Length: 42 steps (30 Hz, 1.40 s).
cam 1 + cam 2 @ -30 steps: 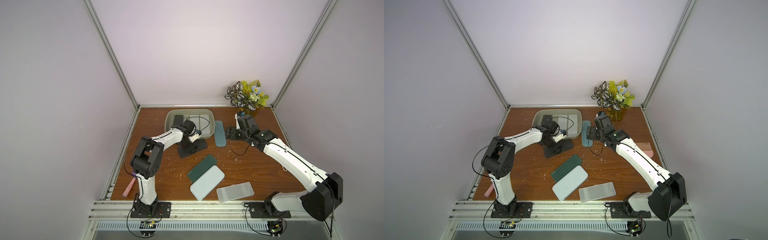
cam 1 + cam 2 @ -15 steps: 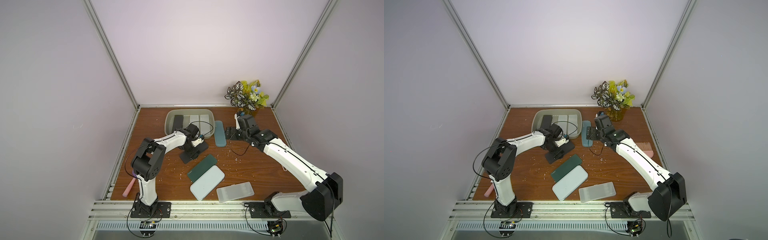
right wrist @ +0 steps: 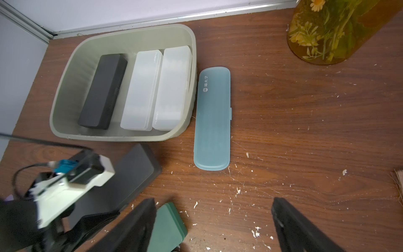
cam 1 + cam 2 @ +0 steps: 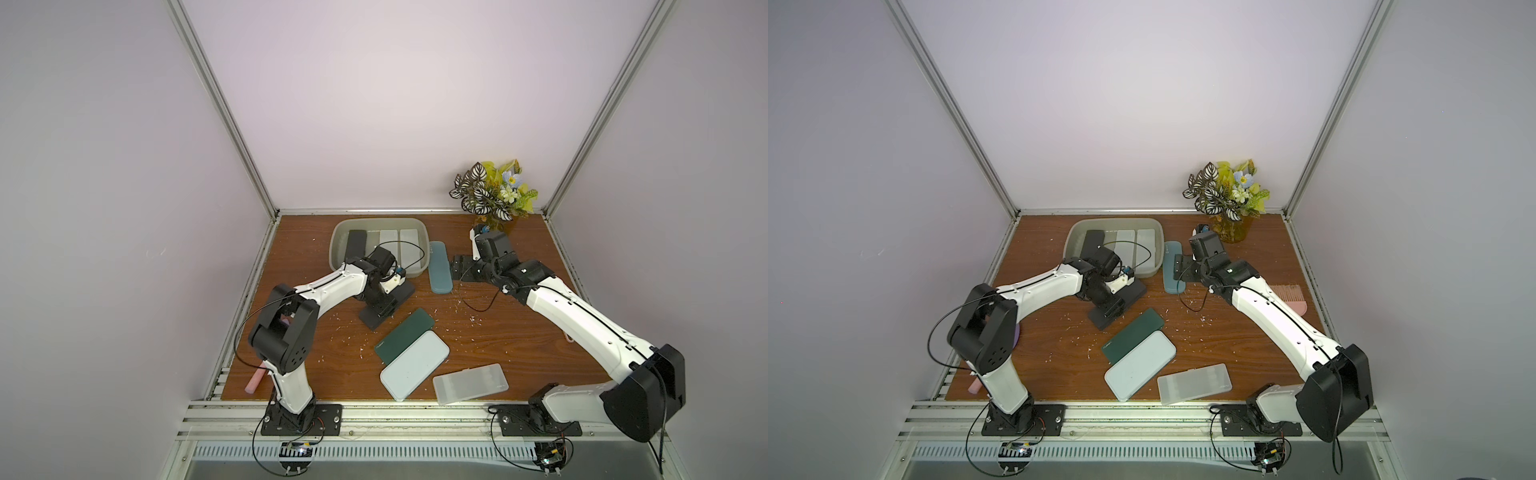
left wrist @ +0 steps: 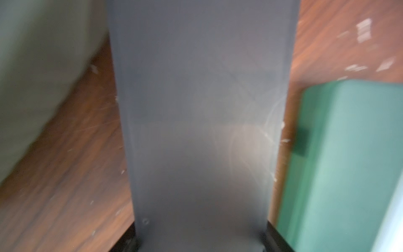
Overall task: Put the pencil case into the storage box
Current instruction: Pick up the pencil case from the center of the board, then place the pencil case at the storage box.
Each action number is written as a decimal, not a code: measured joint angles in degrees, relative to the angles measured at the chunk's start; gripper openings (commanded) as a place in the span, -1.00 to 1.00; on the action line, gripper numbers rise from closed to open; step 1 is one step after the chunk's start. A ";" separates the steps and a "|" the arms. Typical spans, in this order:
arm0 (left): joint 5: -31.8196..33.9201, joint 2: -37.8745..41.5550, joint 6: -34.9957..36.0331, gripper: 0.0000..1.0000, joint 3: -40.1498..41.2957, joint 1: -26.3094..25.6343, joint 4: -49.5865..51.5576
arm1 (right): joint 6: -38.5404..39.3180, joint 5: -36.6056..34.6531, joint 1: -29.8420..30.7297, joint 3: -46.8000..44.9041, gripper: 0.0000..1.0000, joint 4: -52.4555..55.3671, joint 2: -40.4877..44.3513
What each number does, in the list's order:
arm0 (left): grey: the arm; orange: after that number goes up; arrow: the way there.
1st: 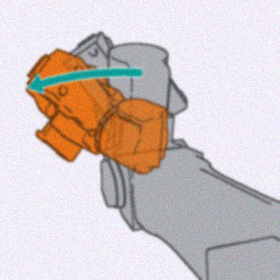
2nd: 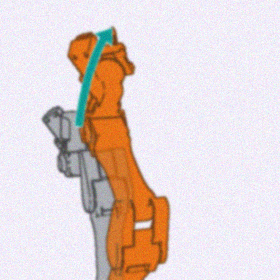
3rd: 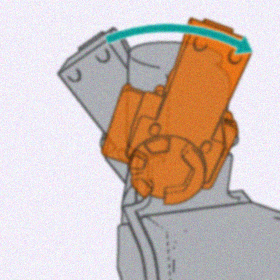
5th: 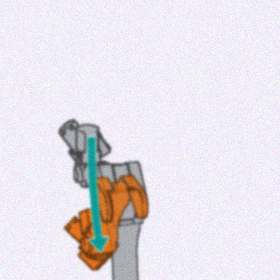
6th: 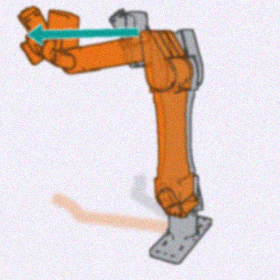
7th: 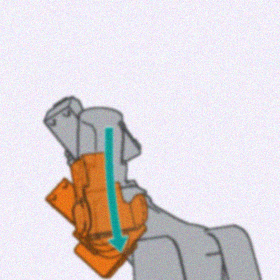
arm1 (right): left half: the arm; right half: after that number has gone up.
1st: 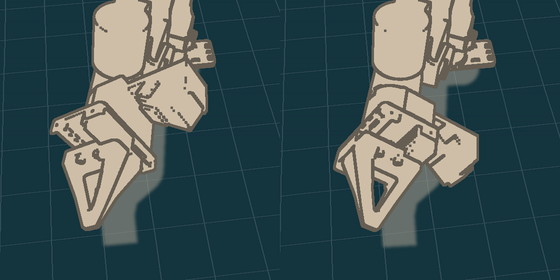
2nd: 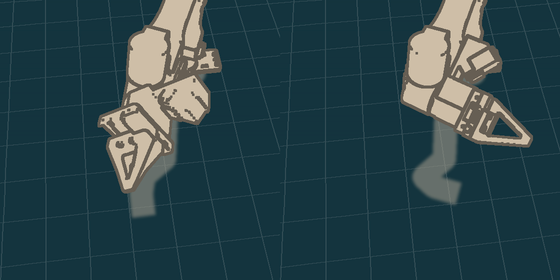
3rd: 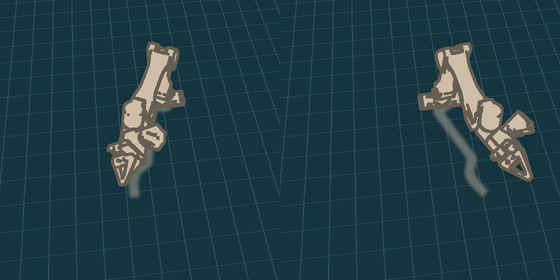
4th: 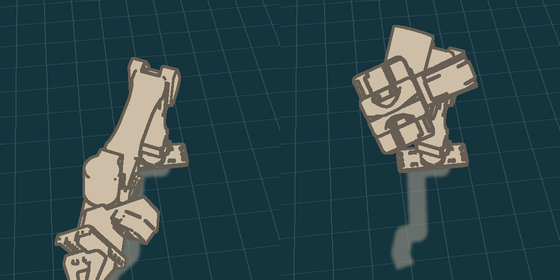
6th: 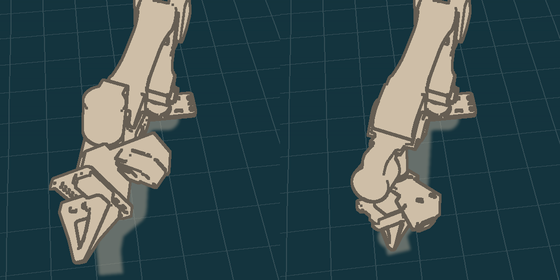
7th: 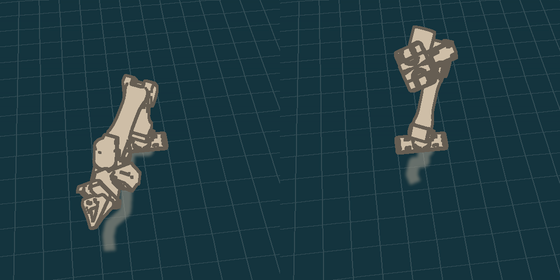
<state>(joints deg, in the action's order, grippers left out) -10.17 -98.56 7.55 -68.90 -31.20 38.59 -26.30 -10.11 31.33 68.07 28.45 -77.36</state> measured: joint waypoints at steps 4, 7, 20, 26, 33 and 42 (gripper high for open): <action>-1.90 8.46 -2.91 0.40 -0.48 0.00 0.24 | 0.02 0.11 -0.31 0.00 0.81 0.00 0.00; -2.40 11.32 -4.72 0.45 -1.95 0.20 0.63 | 0.22 0.17 -0.48 0.00 0.81 0.00 0.00; 8.17 -5.05 -11.58 0.46 -32.11 7.93 1.25 | 0.81 1.53 -1.75 0.11 0.81 -0.24 -0.24; 10.34 -15.96 -15.10 0.44 -41.03 10.40 0.59 | 0.96 2.10 -2.54 0.13 0.81 -1.03 -0.96; 11.08 -24.46 -20.33 0.42 -42.23 11.08 0.57 | 0.98 3.23 -3.74 -1.62 0.81 -2.56 -0.96; 13.33 -25.57 -22.82 0.41 -37.35 11.06 -2.86 | 1.14 4.70 -5.16 -3.23 0.81 -3.19 -0.96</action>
<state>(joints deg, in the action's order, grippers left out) 3.16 -124.14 -15.27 -106.26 -20.14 35.73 -25.17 -5.41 26.17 64.84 25.26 -78.32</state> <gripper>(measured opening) 0.711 0.904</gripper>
